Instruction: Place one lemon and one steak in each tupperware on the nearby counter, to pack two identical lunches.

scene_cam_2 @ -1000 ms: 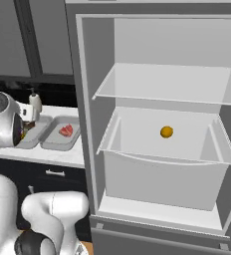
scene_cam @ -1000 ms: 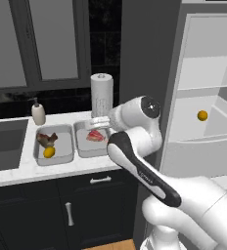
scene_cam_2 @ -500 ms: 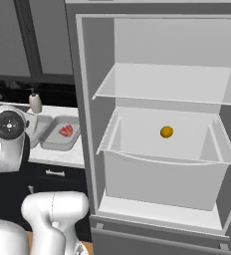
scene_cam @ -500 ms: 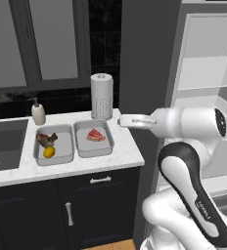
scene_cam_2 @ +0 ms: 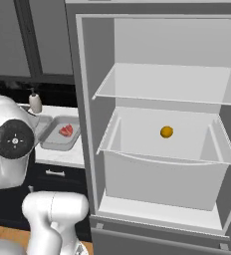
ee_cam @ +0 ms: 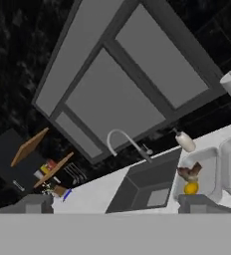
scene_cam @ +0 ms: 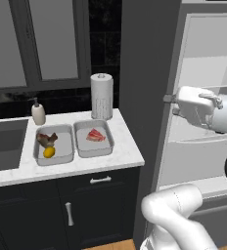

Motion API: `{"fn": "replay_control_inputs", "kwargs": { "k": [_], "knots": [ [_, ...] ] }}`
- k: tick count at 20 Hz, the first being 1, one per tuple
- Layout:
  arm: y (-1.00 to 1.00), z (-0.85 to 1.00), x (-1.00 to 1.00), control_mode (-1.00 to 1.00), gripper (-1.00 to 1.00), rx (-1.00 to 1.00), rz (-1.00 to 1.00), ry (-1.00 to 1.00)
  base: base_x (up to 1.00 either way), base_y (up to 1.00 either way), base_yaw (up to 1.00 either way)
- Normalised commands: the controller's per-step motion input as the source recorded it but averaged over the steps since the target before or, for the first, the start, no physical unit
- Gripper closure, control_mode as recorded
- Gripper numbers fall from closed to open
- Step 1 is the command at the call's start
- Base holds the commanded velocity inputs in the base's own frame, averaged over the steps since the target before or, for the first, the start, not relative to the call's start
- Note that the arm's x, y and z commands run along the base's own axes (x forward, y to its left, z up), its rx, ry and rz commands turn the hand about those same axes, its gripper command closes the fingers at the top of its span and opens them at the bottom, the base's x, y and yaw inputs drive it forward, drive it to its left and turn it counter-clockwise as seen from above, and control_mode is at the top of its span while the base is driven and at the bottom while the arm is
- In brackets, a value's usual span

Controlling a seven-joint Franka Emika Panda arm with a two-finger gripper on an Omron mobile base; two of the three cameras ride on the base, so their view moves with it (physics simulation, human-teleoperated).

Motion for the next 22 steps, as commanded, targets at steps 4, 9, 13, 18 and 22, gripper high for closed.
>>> {"fn": "replay_control_inputs", "kwargs": {
  "k": [4,9,13,18,22],
  "knots": [
    [-0.91,0.51,-0.84,-1.0,-1.0,-0.04,-0.09,0.4,0.0,0.0,0.0],
    [-1.0,0.3,-0.37,-1.0,-1.0,-0.4,-0.12,0.76,0.0,0.0,0.0],
    [-0.82,-0.38,-0.53,-1.0,-1.0,-0.54,-0.04,0.44,0.0,0.0,0.0],
    [-0.73,-0.67,-0.35,-1.0,-1.0,-0.08,0.17,0.01,0.0,0.0,0.0],
    [-1.0,-1.0,-0.47,-1.0,-1.0,0.04,0.18,-0.43,0.0,0.0,0.0]
  ]
}}
